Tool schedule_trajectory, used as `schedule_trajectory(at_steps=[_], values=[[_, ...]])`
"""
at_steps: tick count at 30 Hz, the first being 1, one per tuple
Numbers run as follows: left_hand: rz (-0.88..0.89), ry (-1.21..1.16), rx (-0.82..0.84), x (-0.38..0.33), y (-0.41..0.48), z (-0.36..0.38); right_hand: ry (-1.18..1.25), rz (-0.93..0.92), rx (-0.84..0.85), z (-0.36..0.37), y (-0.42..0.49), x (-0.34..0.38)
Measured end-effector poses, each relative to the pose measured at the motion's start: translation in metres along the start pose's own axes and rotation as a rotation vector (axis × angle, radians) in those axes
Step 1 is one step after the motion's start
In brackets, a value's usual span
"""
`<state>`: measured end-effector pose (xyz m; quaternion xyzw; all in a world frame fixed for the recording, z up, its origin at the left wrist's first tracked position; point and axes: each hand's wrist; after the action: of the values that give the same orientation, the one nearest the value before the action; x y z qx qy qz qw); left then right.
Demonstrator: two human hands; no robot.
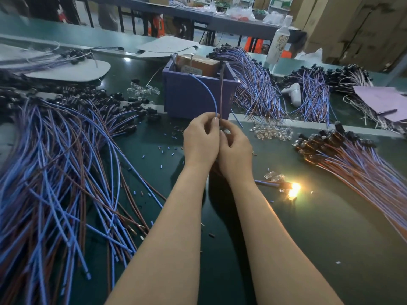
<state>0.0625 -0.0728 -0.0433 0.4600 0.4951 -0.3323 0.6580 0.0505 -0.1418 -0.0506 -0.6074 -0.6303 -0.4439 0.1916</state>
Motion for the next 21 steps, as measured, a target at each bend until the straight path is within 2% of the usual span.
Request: schedule_trajectory(at_steps=[21], values=[[-0.009,0.015,0.02,-0.005,-0.0008,-0.0023,-0.03,-0.013,0.012,-0.0009,0.0001,0.0007]])
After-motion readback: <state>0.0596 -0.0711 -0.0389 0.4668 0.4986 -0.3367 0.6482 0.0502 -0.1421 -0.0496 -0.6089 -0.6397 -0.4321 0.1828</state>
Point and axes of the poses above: each hand's wrist, its own y-axis towards the middle knuckle, its own z-axis out of the palm, x = y × z, and after that the axes turned 14 degrees about -y, right-handed
